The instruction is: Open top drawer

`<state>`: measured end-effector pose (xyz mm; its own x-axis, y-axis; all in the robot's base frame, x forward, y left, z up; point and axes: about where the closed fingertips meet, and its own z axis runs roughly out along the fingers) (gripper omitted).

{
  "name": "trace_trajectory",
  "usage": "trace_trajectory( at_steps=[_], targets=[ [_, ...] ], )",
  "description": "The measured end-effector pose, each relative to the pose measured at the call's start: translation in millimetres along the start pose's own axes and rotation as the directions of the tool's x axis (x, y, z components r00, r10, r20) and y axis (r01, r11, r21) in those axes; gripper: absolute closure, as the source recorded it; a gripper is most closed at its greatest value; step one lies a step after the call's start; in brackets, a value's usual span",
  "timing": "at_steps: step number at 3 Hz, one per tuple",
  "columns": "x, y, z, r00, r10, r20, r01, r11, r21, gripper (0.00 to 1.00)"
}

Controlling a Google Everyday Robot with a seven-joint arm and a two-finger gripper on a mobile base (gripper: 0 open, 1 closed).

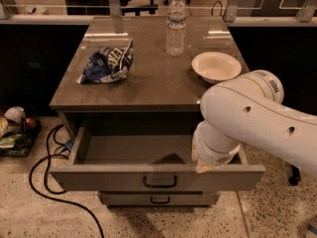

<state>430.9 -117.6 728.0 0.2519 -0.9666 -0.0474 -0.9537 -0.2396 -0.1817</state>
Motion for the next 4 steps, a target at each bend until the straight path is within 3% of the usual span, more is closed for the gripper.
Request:
trace_trajectory(
  at_steps=[1,2,4],
  targets=[
    [0,0,-1,1.0,-0.001,-0.001,0.001,1.0,0.001,0.87],
    [0,0,-1,1.0,-0.002,-0.002,0.002,1.0,0.001,1.0],
    [12,-7,5,1.0,0.007,0.013,-0.008,0.9995,0.029,1.0]
  ],
)
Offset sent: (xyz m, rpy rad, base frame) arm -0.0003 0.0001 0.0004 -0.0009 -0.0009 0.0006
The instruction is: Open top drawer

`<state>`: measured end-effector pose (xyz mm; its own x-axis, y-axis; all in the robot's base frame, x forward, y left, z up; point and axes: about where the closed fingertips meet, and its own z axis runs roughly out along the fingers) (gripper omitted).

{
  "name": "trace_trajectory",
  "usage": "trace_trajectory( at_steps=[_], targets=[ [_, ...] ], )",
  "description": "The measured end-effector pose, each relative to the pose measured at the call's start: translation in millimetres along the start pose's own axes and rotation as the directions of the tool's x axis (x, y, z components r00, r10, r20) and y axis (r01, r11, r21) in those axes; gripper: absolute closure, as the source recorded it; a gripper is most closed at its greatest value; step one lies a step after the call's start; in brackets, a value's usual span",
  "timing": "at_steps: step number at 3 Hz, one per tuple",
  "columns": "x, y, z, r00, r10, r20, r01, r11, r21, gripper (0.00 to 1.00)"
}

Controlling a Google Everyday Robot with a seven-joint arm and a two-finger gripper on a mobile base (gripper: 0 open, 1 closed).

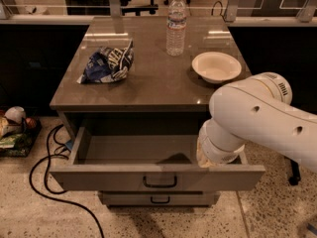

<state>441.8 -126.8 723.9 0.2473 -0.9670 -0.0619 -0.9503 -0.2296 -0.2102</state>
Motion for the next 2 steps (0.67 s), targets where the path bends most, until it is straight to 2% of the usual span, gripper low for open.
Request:
trace_trajectory(
  at_steps=[1,2],
  targets=[
    [9,-10,8,1.0,0.0,0.02,0.0,0.9996,0.027,1.0],
    [15,-16,20,0.999,0.006,0.036,-0.008,0.9994,0.034,1.0]
  ],
)
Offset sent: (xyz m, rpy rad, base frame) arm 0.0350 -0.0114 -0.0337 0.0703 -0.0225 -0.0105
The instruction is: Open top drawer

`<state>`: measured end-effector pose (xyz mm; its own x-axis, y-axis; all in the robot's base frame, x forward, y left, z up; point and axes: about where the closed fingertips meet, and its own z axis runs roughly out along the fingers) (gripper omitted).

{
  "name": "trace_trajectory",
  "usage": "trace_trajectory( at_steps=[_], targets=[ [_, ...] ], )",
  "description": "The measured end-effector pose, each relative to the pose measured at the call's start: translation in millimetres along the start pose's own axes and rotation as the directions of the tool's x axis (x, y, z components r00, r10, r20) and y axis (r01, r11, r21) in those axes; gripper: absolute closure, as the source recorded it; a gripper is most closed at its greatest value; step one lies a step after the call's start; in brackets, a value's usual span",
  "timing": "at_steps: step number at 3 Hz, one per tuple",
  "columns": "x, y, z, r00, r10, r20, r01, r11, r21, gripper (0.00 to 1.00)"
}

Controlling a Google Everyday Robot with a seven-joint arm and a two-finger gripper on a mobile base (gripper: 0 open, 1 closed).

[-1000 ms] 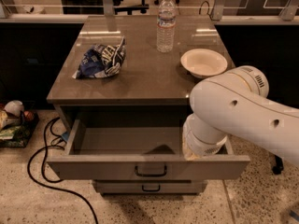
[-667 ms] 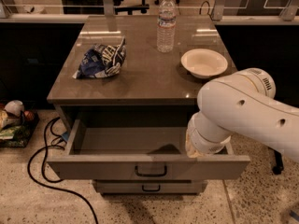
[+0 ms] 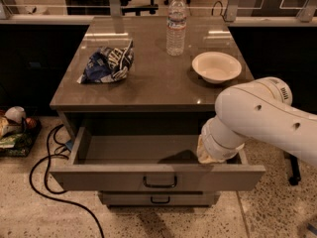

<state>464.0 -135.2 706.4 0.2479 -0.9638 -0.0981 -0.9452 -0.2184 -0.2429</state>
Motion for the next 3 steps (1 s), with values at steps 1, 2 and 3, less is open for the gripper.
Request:
trace_trajectory(
  at_steps=[1,2,3],
  targets=[
    [5,-5,19,1.0,0.013,0.015,-0.013,0.9999,-0.003,1.0],
    [9,-13,44,0.999,0.023,0.045,-0.023,0.9996,-0.016,1.0],
    [11,-19,65,0.997,0.035,0.075,-0.032,0.9985,-0.045,1.0]
  ],
)
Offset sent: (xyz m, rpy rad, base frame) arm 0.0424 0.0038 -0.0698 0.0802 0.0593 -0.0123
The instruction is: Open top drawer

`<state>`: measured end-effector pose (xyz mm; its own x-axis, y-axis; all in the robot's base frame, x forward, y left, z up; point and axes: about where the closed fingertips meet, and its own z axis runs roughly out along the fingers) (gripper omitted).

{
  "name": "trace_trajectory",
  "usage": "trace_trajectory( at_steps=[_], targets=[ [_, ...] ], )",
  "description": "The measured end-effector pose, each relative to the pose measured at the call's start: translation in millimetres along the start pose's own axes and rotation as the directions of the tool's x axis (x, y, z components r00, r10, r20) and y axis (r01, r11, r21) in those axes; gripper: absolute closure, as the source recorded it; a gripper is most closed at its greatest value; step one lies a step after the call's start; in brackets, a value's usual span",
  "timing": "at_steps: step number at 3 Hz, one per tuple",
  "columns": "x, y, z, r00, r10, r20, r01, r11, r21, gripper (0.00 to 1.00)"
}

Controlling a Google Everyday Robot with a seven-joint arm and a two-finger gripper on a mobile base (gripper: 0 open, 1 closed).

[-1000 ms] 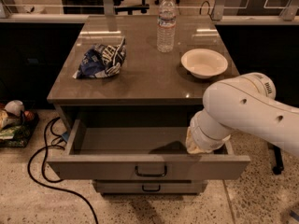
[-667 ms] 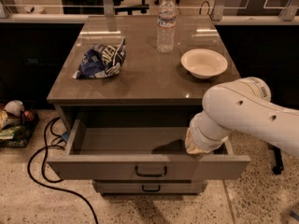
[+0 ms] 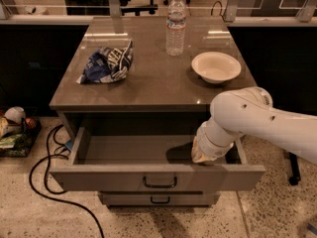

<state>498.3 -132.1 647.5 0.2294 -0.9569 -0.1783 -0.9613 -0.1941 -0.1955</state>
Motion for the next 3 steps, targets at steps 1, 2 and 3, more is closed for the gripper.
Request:
trace_trajectory(
  at_steps=[1,2,3],
  targets=[
    [0,14,12,1.0,0.027,0.009,-0.026,0.9971,-0.072,1.0],
    [-2,26,14,0.999,0.04,0.006,-0.039,0.9939,-0.103,1.0],
    [-14,76,10,0.994,0.109,0.011,-0.106,0.9833,-0.148,1.0]
  ],
)
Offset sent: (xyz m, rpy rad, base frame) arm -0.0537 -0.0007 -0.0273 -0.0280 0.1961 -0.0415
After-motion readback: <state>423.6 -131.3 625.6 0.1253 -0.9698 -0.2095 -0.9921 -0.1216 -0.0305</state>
